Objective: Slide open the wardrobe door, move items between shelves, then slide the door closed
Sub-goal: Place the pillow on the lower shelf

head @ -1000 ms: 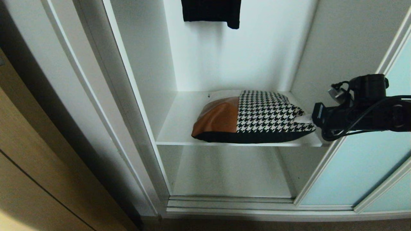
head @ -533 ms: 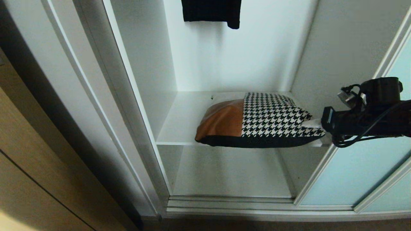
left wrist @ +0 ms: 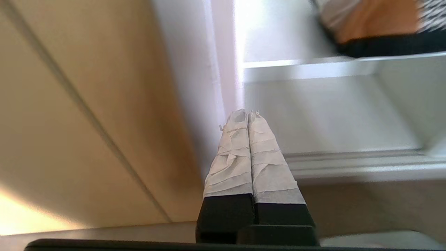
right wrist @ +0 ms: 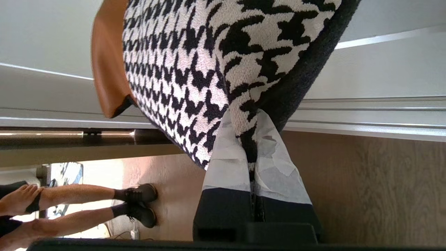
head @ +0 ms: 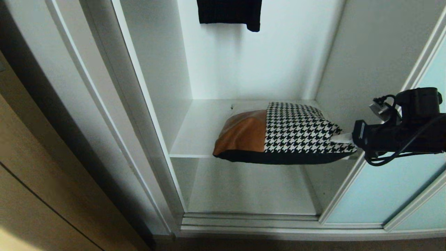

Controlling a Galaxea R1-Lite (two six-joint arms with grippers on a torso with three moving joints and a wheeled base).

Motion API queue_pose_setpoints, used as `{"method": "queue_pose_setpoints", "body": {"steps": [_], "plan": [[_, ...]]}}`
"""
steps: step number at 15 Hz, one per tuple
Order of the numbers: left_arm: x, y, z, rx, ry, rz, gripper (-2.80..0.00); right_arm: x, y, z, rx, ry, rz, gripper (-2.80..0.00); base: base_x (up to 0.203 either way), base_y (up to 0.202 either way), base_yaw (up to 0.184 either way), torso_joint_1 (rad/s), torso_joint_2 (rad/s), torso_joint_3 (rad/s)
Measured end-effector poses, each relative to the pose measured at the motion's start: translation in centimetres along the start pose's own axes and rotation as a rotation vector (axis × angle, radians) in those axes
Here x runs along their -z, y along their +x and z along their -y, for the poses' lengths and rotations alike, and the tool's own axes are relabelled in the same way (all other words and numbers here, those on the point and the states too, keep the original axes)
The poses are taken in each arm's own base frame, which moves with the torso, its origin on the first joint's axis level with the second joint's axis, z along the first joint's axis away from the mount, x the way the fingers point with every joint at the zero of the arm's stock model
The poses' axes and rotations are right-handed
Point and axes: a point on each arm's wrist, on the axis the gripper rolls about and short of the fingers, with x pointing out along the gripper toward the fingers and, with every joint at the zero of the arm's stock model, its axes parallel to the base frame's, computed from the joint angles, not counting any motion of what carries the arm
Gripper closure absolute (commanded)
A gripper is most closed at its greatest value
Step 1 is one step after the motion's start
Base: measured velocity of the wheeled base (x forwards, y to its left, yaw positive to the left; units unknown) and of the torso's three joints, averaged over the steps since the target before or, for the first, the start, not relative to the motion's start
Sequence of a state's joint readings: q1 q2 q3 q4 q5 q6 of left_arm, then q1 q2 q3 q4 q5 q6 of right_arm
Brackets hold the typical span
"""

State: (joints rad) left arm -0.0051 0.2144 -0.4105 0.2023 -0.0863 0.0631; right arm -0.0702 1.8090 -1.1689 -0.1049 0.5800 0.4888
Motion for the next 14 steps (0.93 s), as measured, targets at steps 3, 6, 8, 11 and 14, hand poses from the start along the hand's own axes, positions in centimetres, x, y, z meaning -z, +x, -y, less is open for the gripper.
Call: {"method": "queue_pose_setpoints", "body": {"steps": [3,6,8,11,14], "plan": [[-4.5,3.5,-0.3,0.130,-0.093,-0.102,0.00,0.1,0.4,0.4,0.006,0.002,-0.009,0.00,0.000,0.000,0.000,0.000,0.00,0.000],[-8.2,9.5,-0.5,0.305,-0.169,-0.239,0.00,0.2,0.8,0.7,0.009,-0.015,-0.017,0.00,0.000,0.000,0.000,0.000,0.00,0.000],[-9.3,14.1,-0.1,0.402,-0.204,-0.340,0.00,0.0,1.1,0.8,0.009,-0.017,-0.016,0.00,0.000,0.000,0.000,0.000,0.00,0.000],[-9.5,21.1,2.0,0.503,-0.248,-0.472,0.00,-0.1,1.3,0.9,0.007,-0.018,-0.014,0.00,0.000,0.000,0.000,0.000,0.00,0.000],[-8.7,27.3,5.5,0.568,-0.311,-0.595,0.00,-0.4,1.5,1.0,0.000,-0.030,0.003,0.00,0.000,0.000,0.000,0.000,0.00,0.000]]}}
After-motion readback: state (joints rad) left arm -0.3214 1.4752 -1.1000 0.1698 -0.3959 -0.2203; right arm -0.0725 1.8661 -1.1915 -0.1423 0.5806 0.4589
